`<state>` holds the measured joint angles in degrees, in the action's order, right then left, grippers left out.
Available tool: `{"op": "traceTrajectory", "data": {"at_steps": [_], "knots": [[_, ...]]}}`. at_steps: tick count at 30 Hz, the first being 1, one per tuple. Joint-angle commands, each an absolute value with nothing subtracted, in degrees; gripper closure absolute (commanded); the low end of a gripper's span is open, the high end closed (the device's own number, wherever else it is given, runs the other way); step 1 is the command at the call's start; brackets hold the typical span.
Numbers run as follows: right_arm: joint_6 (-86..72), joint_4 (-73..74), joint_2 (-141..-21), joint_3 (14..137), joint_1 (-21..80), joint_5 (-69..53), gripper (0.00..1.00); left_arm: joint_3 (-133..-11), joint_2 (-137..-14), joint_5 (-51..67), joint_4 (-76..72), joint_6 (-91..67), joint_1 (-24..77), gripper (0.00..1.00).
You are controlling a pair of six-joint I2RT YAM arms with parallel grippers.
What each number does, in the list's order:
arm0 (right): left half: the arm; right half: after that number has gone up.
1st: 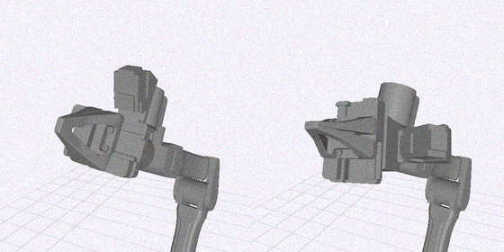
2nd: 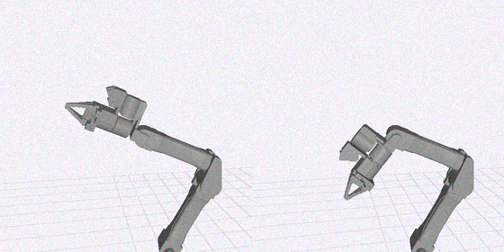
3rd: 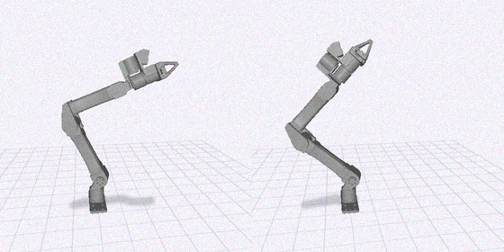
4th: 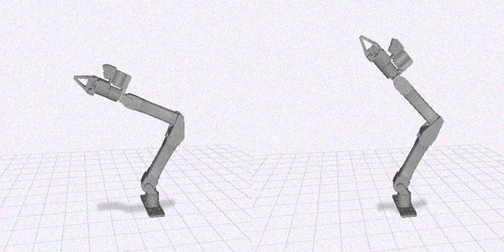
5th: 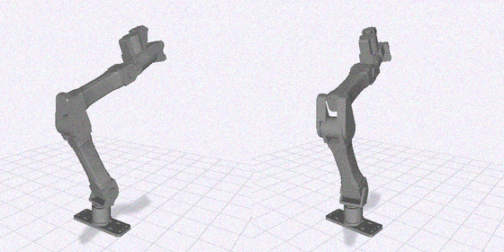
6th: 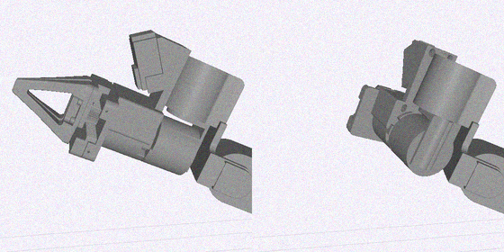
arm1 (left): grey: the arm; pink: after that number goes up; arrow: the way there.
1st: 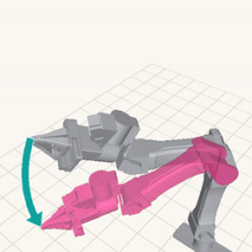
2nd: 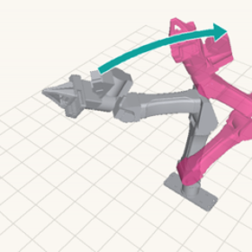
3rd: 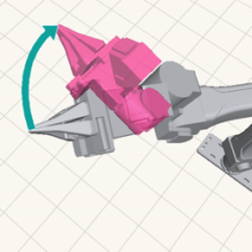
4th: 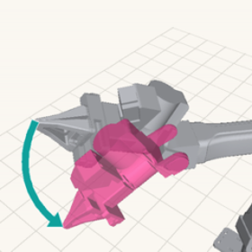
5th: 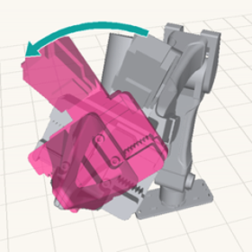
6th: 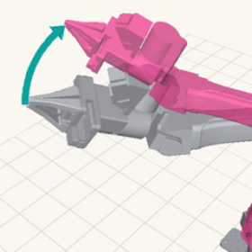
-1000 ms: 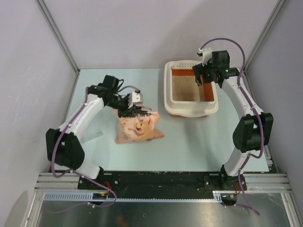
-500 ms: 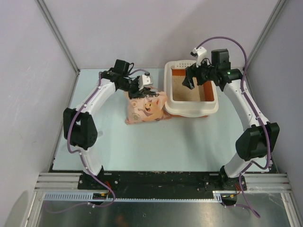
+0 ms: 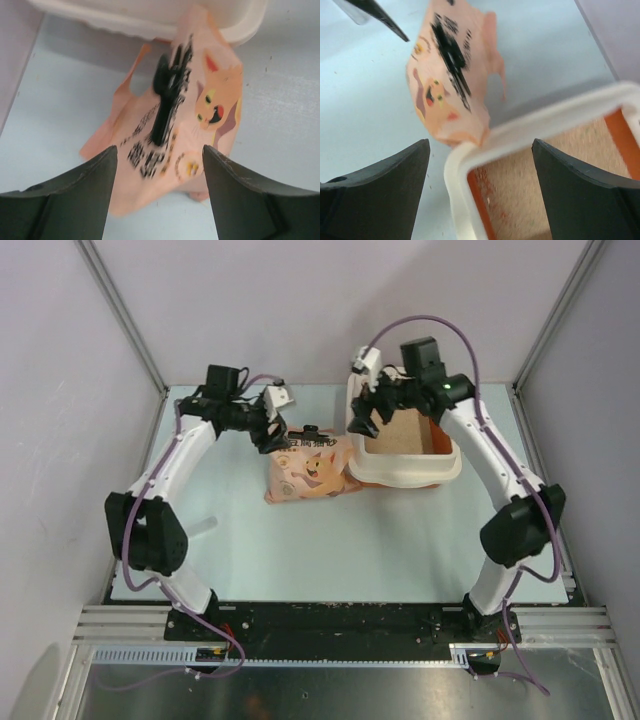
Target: Fill the litter box with clean litter
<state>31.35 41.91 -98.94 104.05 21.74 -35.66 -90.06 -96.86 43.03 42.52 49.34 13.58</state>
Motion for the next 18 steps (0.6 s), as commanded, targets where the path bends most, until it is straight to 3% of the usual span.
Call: {"op": "traceTrajectory", "data": {"at_steps": [1, 8, 18], "knots": [[36.48, 46.75, -108.61, 116.67, 25.92, -39.46, 0.14, -87.63, -92.2, 46.23, 41.13, 43.79, 8.8, 0.27], [38.83, 52.55, -122.6, 134.55, 30.14, -41.84, 0.21, -79.99, -85.35, 44.39, 39.64, 36.65, 4.75, 0.28], [46.32, 54.5, -124.28, 133.07, 33.22, -39.2, 0.25, -72.25, -79.1, 42.19, 38.15, 34.54, 4.75, 0.32]]}}
